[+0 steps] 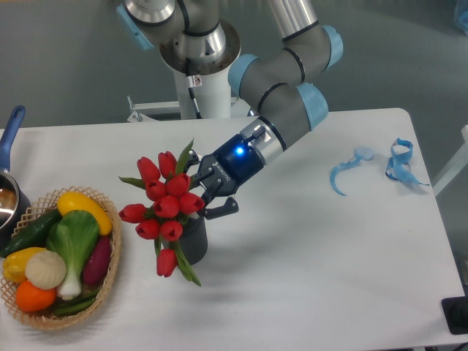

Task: Insert the flowers into the vase
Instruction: 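Open the gripper to release the tulips in the vase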

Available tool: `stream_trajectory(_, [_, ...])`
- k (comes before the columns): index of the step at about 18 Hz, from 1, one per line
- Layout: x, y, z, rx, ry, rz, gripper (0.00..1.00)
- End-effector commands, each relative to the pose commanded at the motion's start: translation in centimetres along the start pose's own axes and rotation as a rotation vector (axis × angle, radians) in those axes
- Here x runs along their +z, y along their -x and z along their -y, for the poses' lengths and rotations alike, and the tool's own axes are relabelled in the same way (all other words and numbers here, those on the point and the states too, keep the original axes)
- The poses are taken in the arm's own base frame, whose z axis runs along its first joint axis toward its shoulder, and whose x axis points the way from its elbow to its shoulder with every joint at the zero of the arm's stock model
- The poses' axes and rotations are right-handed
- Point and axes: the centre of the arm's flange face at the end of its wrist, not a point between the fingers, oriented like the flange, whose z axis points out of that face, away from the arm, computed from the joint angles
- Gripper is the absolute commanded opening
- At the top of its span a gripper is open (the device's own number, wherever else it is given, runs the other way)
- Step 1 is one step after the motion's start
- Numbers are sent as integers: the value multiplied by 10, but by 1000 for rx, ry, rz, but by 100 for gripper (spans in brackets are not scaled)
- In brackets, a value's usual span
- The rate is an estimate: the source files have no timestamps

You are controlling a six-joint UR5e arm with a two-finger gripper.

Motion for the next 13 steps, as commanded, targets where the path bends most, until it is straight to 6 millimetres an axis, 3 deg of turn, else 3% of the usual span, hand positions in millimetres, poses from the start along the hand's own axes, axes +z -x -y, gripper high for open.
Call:
stream_trajectory(1, [0,1,1,3,0,1,97])
stream_trajectory(2, [0,1,1,3,1,1,99])
stream_trajectory(10, [-7,0,3,39,134,44,100])
stream_trajectory(13, [-18,-5,9,96,299,99,100])
